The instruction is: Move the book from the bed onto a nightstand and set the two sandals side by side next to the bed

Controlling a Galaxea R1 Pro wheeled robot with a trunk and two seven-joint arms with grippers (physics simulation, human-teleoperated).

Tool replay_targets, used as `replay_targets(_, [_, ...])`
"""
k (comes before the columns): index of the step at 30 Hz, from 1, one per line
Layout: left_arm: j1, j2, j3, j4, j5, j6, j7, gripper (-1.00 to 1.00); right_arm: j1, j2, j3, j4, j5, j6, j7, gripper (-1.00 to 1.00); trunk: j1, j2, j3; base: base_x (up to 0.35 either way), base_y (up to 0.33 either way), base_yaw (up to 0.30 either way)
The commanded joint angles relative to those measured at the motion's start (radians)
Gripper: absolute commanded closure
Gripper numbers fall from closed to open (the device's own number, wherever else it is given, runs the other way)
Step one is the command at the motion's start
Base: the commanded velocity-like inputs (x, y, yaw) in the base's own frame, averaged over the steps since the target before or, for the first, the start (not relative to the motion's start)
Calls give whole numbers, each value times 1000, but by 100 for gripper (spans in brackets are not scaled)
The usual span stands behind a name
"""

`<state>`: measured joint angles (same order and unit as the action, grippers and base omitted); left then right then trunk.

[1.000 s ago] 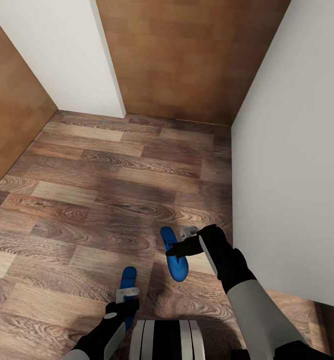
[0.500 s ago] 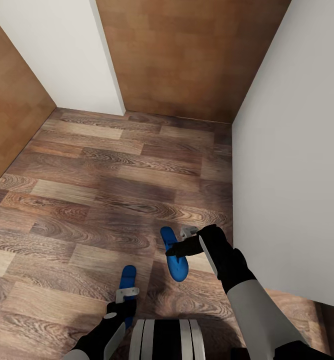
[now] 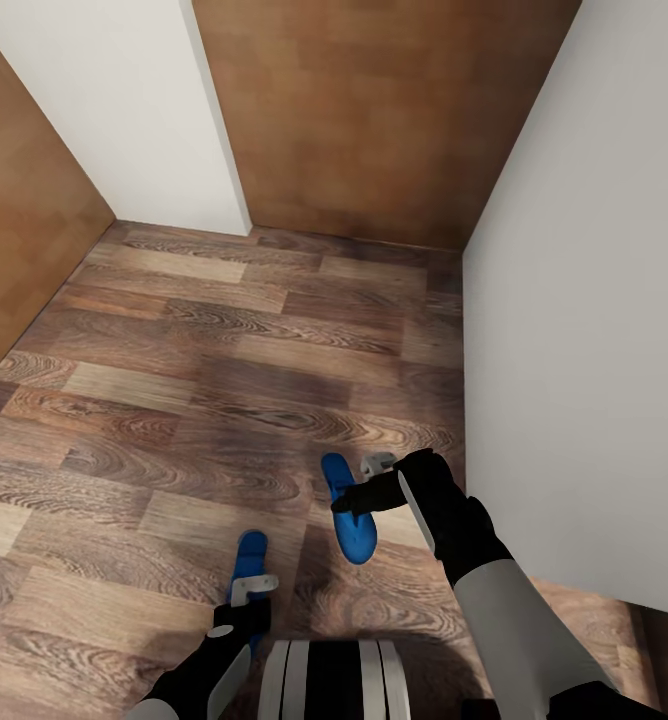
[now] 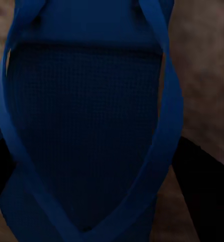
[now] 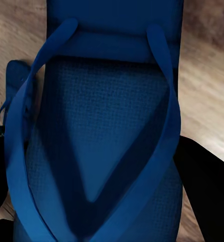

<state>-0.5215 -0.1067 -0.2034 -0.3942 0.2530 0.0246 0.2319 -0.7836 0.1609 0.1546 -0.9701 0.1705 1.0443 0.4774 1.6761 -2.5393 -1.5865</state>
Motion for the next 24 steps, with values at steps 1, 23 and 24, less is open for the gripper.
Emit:
replay_targets(1, [0, 1, -8, -2, 8, 3, 8, 100, 0, 0, 0, -1, 10, 3, 7, 100, -1, 0, 3, 0, 0, 0])
replay_targets(23, [0, 1, -11, 9, 6, 6, 7, 100, 9, 0, 3, 1, 14, 3, 7, 100, -10, 5, 88, 0, 0, 0])
replay_targets(24, [0, 1, -11, 9, 6, 6, 7, 100, 9, 0, 3, 1, 14, 3, 7, 100, -11, 5, 92, 0, 0, 0])
